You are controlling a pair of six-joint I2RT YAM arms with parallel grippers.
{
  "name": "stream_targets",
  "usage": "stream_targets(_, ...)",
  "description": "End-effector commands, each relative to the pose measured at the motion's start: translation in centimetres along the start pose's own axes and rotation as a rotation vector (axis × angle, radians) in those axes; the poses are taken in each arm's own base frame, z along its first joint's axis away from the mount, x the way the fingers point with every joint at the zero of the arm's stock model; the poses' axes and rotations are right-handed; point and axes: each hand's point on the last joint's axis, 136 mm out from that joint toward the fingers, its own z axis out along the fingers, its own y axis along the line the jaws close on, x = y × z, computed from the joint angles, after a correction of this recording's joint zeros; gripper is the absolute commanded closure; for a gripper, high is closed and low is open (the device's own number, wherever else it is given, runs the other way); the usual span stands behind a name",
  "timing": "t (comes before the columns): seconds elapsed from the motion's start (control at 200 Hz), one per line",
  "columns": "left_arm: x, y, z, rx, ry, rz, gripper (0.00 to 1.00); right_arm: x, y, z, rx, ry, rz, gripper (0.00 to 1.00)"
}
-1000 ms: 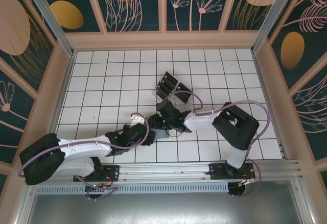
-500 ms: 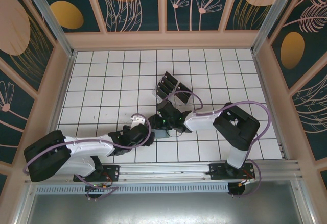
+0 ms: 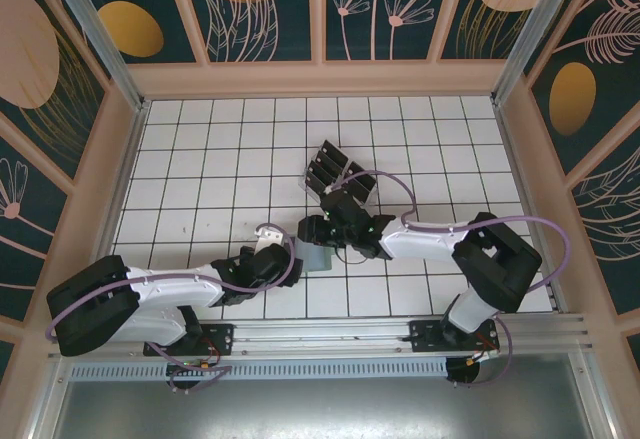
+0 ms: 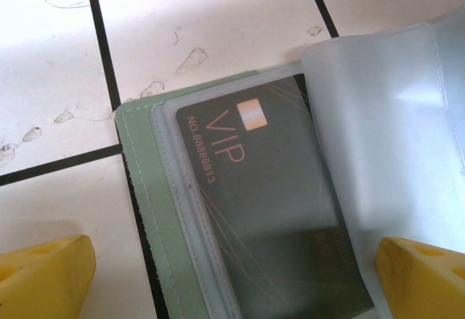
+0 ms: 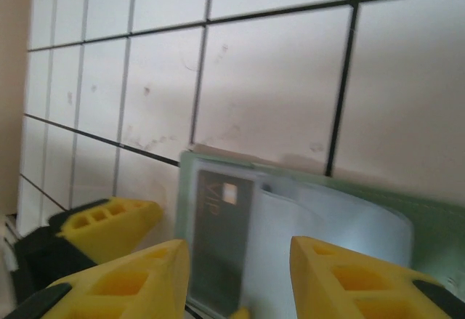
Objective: Put the credit cards into the card holder
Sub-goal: Flip over the card slot on the card holder.
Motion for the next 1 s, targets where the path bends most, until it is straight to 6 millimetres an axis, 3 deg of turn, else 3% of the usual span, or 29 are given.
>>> stream_targets(0.0,0.2,0.4,0.1,-0.017,-0.008,-0.007,0.02,0.8,-1.6,0.0,0.037,0.01,0.02,0.59)
stream_targets(0.17,0.2,0.4,0.1,-0.018,-0.009,-0.008,0.02,1.8,-1.9,1.0,0.032,0.038,0.024,0.59)
stream_targets(0.621,-0.6,0.6,-0.6,-0.015,-0.038,-0.04,0.01,2.3,-0.3,2.9,0.008,0.086,-0.008,0.59)
stream_targets(0.826,-4.5,1.7,-4.6,0.014,-0.209,-0.228,0.01,2.1,1.9,2.6,-0.02,0.088,-0.036,0.59)
stream_targets(0.996,-6.9,3.1,-8.2,0.059,-0.331,-0.367,0.02,2.2,3.3,3.5,-0.03,0.105,-0.045,0.59)
